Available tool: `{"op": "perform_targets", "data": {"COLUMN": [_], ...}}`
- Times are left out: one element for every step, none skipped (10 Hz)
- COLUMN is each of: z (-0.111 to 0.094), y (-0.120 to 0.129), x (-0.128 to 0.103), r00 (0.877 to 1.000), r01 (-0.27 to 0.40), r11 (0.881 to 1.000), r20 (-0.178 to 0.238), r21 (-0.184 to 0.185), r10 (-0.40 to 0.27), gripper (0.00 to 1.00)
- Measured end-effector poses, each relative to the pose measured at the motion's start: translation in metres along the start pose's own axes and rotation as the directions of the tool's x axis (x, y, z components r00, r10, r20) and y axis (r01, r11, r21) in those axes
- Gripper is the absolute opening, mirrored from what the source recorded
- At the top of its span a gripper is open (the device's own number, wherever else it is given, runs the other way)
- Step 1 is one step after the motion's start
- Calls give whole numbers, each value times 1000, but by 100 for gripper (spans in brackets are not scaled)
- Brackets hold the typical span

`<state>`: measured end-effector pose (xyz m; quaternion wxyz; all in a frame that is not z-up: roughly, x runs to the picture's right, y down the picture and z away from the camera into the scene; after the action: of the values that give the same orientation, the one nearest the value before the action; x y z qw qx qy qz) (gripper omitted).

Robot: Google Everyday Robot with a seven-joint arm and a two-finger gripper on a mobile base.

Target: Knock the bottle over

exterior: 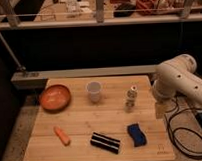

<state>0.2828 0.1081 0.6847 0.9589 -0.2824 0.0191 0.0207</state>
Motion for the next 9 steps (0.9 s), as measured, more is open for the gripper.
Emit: {"op": "perform_targets", "data": {"z": [0, 0, 0, 0, 0, 0, 0, -1, -1], "y": [0, 0, 0, 0, 0, 0, 0, 0, 0], "x": [0, 0, 0, 0, 0, 0, 0, 0, 0], "r00": [1000, 1000, 1000, 1000, 1000, 1000, 1000, 1000, 1000], "r01": [0, 0, 0, 0, 0, 0, 0, 0, 0], "r11": [1000, 1000, 1000, 1000, 1000, 1000, 1000, 1000, 1000], "r20": [0, 0, 0, 0, 0, 0, 0, -1, -1], "r21": [0, 0, 0, 0, 0, 0, 0, 2, 1], "r10": [0, 0, 0, 0, 0, 0, 0, 0, 0], "gripper": [80, 80, 80, 80, 80, 80, 80, 80, 80]}}
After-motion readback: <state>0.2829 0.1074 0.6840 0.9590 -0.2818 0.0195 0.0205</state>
